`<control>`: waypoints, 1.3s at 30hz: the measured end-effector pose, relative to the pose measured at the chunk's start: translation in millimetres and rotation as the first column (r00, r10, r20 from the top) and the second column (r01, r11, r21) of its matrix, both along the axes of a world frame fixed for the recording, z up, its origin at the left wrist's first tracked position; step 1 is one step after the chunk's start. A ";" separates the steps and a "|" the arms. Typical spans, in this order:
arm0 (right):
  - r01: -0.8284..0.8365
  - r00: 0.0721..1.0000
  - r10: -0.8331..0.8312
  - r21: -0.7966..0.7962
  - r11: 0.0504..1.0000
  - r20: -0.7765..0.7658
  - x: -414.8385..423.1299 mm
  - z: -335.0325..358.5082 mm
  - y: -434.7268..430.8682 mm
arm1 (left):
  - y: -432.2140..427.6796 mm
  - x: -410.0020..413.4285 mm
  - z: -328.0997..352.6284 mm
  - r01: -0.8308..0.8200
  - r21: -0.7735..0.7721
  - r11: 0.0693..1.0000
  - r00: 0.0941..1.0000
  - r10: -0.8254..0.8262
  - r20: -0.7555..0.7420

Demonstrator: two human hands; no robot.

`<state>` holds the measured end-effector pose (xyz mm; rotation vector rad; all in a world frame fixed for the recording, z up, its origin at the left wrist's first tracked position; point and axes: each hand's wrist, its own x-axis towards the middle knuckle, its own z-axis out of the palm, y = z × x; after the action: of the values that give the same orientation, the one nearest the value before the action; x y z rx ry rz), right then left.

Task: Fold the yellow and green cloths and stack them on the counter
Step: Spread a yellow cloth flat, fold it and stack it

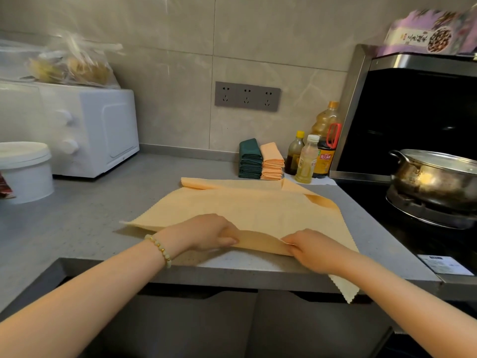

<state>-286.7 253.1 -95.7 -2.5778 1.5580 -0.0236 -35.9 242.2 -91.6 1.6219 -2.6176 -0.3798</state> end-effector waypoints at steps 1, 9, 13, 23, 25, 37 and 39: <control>0.013 1.000 -0.012 0.039 0.999 -0.014 -5.2 4.3 -2.5 | -2.4 0.8 1.3 -0.007 -0.027 1.000 1.000 0.008 0.020; -0.059 0.998 0.069 0.452 0.890 -0.005 -39.1 50.2 7.0 | 7.3 -3.7 39.8 0.084 0.153 0.985 0.996 -0.083 -0.013; -0.029 0.999 0.038 0.594 0.804 -0.002 -44.5 79.1 5.0 | 2.9 -1.6 65.9 0.107 0.283 0.953 0.993 -0.114 0.011; 0.196 0.974 -0.162 0.225 0.954 -0.160 -38.9 55.6 -92.3 | -70.9 4.5 42.4 -0.114 -0.006 0.993 0.974 0.113 0.197; 0.237 0.968 -0.214 0.208 0.949 -0.129 -37.0 37.8 -109.8 | -79.8 11.0 31.4 -0.153 -0.045 0.987 0.970 0.159 0.183; 0.231 0.967 -0.226 -0.031 0.972 0.117 0.0 -14.6 -137.0 | -82.1 -5.1 -9.3 -0.253 -0.235 0.938 0.958 0.276 0.071; 0.224 0.966 -0.218 -0.033 0.974 0.137 4.7 -19.0 -139.0 | -72.7 -25.1 -19.6 -0.217 -0.075 0.973 0.976 0.219 0.009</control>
<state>-282.0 114.2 -114.7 -2.3671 1.8047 -0.2519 -61.1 169.5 -111.2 1.8699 -2.3986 -0.2556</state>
